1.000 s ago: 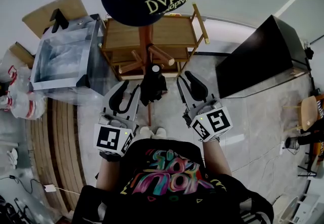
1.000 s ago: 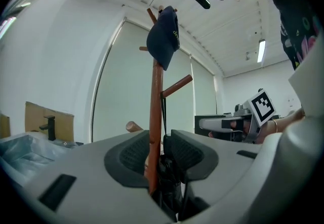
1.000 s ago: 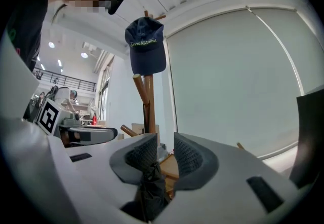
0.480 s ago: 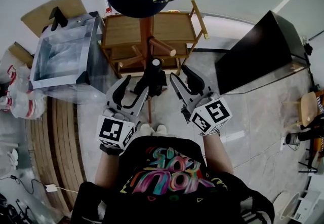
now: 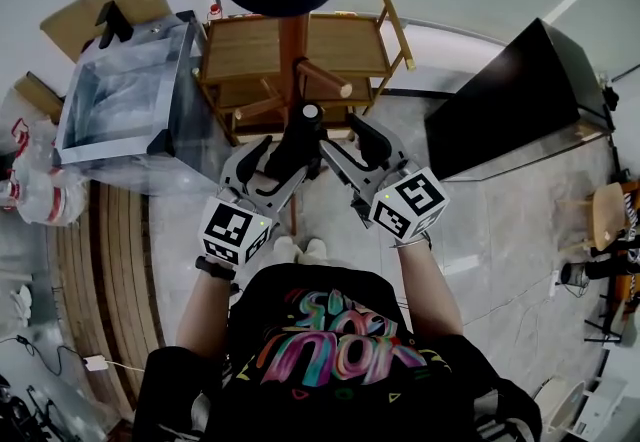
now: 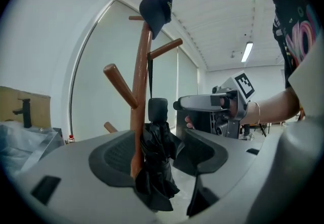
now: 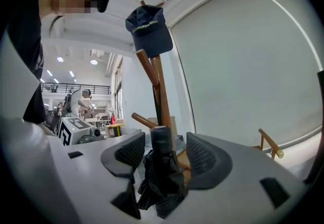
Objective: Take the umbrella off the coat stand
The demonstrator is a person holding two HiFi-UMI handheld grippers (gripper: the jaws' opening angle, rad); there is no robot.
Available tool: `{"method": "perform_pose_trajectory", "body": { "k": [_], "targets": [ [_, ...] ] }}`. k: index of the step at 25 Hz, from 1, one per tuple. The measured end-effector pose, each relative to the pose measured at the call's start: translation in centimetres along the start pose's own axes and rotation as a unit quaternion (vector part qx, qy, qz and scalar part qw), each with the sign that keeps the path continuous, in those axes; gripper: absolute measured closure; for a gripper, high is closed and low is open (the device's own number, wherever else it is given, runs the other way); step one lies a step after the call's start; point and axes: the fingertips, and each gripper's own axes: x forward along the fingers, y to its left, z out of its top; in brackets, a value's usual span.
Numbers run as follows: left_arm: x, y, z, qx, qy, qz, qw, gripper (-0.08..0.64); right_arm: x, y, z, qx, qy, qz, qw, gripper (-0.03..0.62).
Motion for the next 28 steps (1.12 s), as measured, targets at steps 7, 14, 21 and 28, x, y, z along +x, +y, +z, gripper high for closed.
{"method": "perform_pose_trajectory", "body": {
  "k": [7,14,21,28],
  "targets": [
    [2.2,0.2,-2.3,-0.001,0.021,-0.020,0.9996,0.267,2.0,-0.2,-3.0,0.013,0.022,0.054,0.998,0.325],
    [4.0,0.0,-4.4,-0.006,0.042,-0.042,0.9982,0.265,3.8,0.2,-4.4,0.020,0.036,0.101,0.994,0.321],
    [5.2,0.0,-6.2,-0.007,0.067,-0.053,0.9963,0.265,4.9,0.4,-6.1,0.024,0.059,0.125,0.990,0.319],
    [5.5,0.5,-7.6,-0.021,0.085,-0.057,0.9945,0.268,5.3,0.6,-7.0,0.010,0.066,0.137,0.988,0.319]
  ]
}}
